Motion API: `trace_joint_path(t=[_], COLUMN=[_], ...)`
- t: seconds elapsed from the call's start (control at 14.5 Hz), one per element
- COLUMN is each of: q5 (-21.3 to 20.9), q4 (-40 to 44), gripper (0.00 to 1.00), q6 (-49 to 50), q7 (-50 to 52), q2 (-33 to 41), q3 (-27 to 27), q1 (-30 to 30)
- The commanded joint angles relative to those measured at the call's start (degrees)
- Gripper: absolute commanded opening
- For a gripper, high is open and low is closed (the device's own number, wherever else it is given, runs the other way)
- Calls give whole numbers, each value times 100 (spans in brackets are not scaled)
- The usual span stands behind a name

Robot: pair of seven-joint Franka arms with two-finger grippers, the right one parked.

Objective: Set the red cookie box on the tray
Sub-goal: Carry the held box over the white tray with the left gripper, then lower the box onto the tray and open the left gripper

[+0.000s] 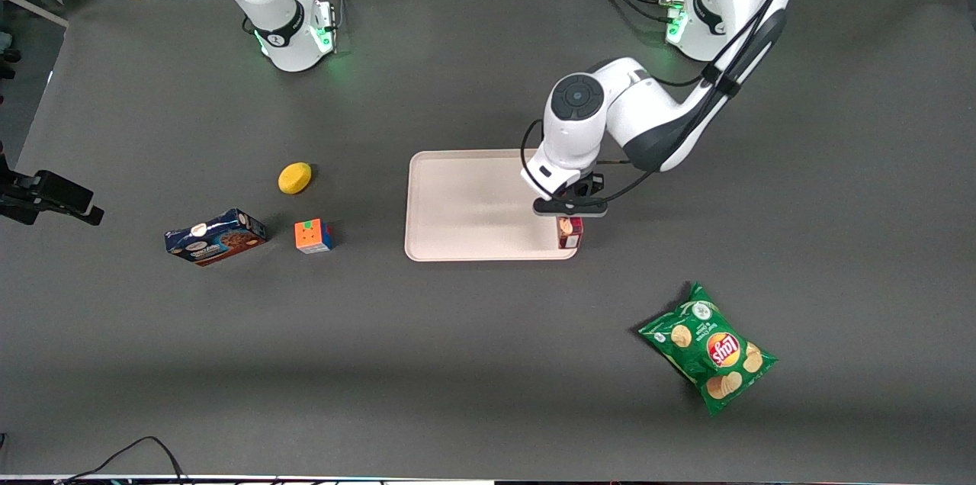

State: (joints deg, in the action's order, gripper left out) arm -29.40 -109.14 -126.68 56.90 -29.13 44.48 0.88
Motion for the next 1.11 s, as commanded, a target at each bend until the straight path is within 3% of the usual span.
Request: trace_joint_path(t=[0.0,0.28,0.76,1.04], q5=[-601,-1006,-1094,-1577], q4=[367,394,341,341], gripper=[10,11,14,17], q6=[56,30,30,-75], q7=[567,1050,1262,1262], q2=[-601,-953,-1120,-1340], q3=[8,8,8,8], q1=[-123,-175,-386,-387])
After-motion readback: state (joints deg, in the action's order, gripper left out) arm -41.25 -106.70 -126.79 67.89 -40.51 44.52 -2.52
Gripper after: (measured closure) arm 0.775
